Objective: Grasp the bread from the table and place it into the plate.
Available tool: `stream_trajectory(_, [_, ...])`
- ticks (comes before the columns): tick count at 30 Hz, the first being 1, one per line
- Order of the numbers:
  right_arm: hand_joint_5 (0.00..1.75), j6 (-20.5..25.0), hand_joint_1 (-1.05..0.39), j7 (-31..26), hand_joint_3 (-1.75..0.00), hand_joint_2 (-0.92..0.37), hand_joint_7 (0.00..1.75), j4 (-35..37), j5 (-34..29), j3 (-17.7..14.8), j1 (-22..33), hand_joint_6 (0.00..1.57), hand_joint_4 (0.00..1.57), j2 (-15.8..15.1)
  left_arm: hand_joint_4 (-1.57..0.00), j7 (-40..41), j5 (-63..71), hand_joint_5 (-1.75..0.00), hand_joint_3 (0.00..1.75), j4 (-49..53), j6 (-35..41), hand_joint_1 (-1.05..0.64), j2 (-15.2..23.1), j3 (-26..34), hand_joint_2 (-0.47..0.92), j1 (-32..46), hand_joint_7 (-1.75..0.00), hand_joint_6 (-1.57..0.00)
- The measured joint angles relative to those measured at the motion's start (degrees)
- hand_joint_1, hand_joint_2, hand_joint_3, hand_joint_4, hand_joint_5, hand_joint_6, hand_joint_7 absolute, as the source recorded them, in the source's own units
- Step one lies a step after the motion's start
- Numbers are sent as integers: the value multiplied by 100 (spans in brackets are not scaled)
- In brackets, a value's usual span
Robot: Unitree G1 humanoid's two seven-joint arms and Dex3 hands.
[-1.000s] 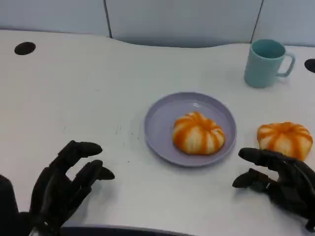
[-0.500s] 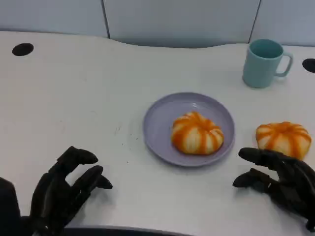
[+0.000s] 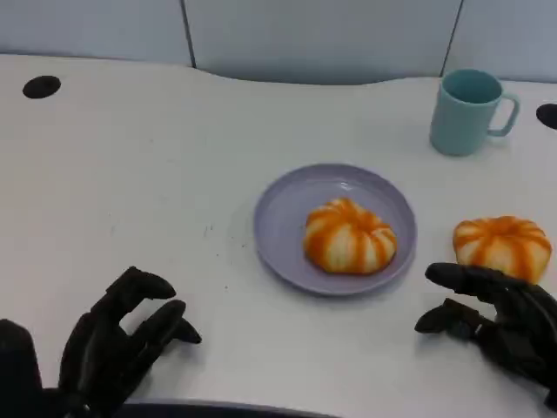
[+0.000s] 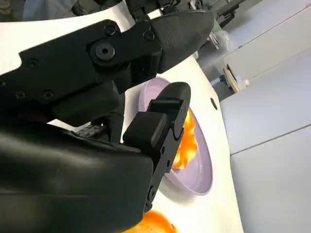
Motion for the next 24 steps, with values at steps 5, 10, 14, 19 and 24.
stream_trajectory(5, [124, -62, -41, 67, -9, -92, 6, 181, 10, -37, -89, 101, 61, -5, -50, -40, -44, -175, 5, 136, 0, -40, 0, 62, 90, -120, -175, -32])
stream_trajectory(10, [111, -54, -41, 42, -3, -89, 11, 249, -7, -34, -139, 108, 75, -19, -54, -88, -39, -175, 5, 255, -78, -42, 0, 127, 90, -197, -175, -36])
stream_trajectory(14, [110, -22, -36, -124, -2, -91, 12, 217, -85, -1, -165, 108, 75, -50, -56, -88, -36, -175, 5, 336, -153, -41, -1, 136, 90, -256, -174, -38])
stream_trajectory(19, [113, -65, -38, -171, -1, -92, 13, 205, -126, 8, -165, 106, 72, -50, -56, -93, -36, -175, 5, 426, -156, -41, 0, 154, 91, -313, -174, -36])
stream_trajectory(24, [116, -73, -39, -150, -1, -92, 15, 202, -125, 9, -165, 106, 71, -50, -56, -91, -23, -175, 5, 428, -182, -41, 0, 154, 90, -316, -173, -36])
